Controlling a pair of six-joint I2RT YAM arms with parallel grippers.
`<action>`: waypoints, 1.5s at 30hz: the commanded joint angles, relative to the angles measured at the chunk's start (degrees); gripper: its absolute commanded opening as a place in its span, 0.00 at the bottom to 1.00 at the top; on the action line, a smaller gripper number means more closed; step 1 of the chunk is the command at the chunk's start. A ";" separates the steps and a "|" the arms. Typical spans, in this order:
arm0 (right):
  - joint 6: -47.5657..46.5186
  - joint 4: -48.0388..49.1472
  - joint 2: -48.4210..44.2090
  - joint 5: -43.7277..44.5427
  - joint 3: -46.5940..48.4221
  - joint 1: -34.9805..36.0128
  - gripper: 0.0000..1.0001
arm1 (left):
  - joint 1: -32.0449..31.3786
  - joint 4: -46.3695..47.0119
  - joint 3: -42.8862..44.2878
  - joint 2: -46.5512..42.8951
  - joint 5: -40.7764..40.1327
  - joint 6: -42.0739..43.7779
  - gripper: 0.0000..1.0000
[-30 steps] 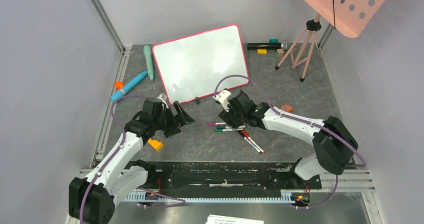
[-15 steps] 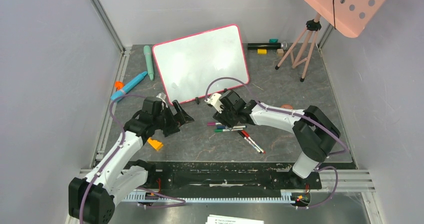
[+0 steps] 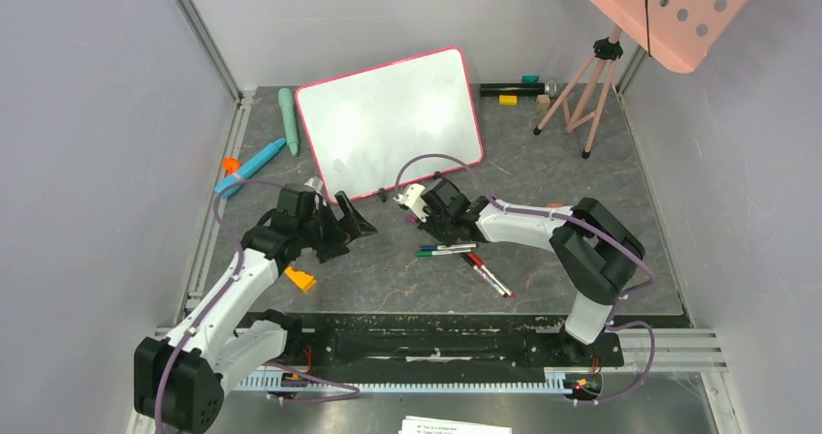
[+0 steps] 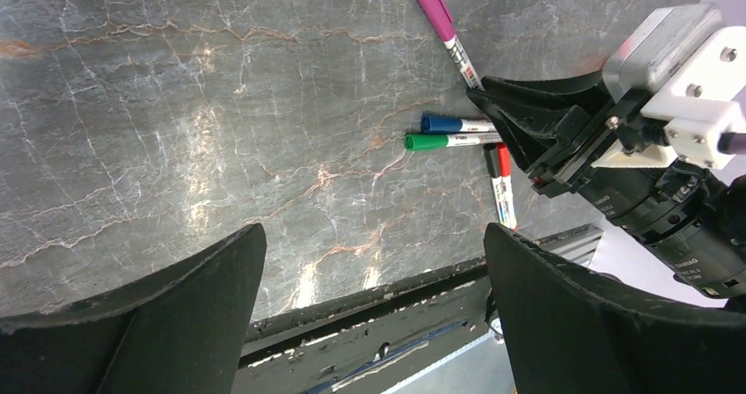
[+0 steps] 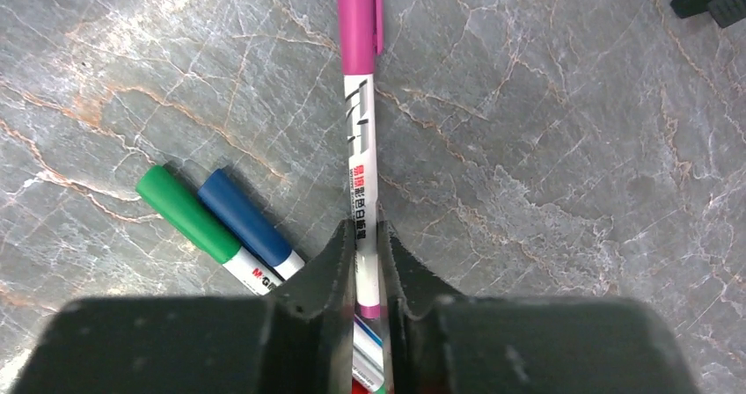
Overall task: Write a sentence on the whiteboard
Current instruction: Pick up the whiteboard marker from the center of the board, then pass from the right arm to the left
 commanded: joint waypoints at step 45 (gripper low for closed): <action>7.69 -5.57 -12.36 -22.80 12.20 0.24 0.00 | -5.70 18.81 8.66 9.53 -4.43 -24.15 0.47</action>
